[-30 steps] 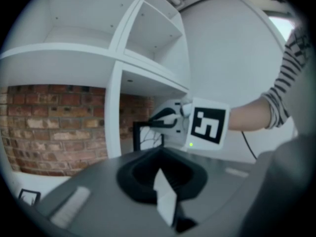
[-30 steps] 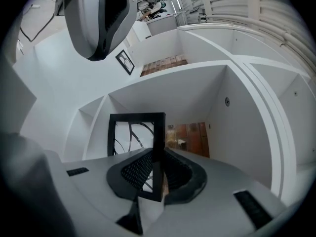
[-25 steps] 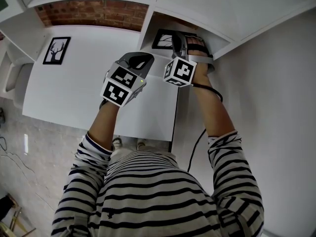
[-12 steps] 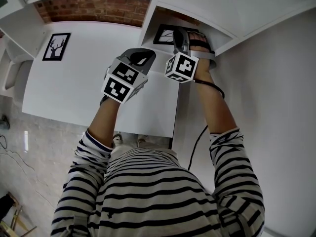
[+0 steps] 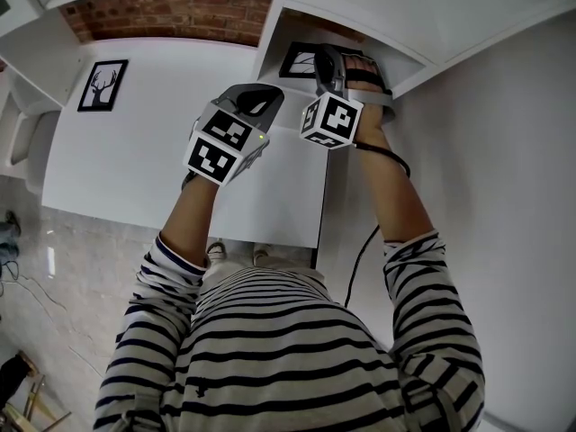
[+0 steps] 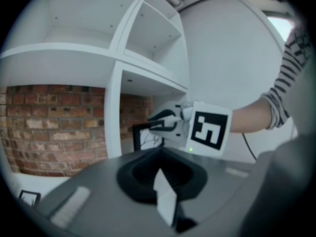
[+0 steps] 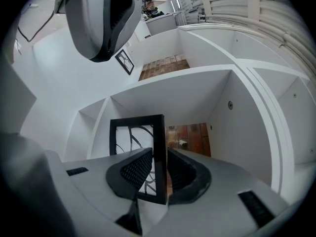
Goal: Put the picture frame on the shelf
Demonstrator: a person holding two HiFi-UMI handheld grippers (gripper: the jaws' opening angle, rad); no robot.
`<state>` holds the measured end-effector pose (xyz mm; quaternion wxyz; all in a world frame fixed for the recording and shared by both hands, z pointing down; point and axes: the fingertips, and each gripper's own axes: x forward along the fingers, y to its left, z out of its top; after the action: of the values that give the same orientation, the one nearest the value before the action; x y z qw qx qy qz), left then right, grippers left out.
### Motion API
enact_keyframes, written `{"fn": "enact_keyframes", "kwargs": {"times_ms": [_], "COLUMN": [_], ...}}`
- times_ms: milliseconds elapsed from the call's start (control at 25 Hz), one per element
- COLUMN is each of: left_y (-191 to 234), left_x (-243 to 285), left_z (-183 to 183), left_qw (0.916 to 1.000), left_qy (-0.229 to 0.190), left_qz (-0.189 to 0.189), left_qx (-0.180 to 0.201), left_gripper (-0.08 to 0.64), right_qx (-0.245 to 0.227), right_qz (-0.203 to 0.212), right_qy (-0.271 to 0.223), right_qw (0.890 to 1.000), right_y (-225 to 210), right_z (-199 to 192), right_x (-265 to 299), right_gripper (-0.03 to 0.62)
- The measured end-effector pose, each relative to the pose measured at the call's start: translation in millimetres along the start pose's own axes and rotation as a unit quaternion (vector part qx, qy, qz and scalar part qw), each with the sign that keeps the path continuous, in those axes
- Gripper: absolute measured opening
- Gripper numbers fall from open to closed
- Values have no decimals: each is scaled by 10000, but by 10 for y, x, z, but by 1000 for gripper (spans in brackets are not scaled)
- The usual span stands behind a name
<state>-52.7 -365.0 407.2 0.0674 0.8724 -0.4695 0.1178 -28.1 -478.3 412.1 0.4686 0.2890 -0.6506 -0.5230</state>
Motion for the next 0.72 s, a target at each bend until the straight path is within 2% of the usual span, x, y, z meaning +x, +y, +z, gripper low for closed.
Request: {"fn": "enact_keyframes", "kwargs": {"times_ms": [720], "left_y": [-49], "left_x": [23], "left_z": [3], "left_qw": [10000], "left_qy": [58], "left_qz": [-55], "left_qx": [48], "left_gripper": [8], "right_qx": [504], "right_qz": [82], "right_qy": [-69], "right_qw": [9987], "right_y": [-9], "right_z": [13], "right_x": [-194], "right_gripper": [109]}}
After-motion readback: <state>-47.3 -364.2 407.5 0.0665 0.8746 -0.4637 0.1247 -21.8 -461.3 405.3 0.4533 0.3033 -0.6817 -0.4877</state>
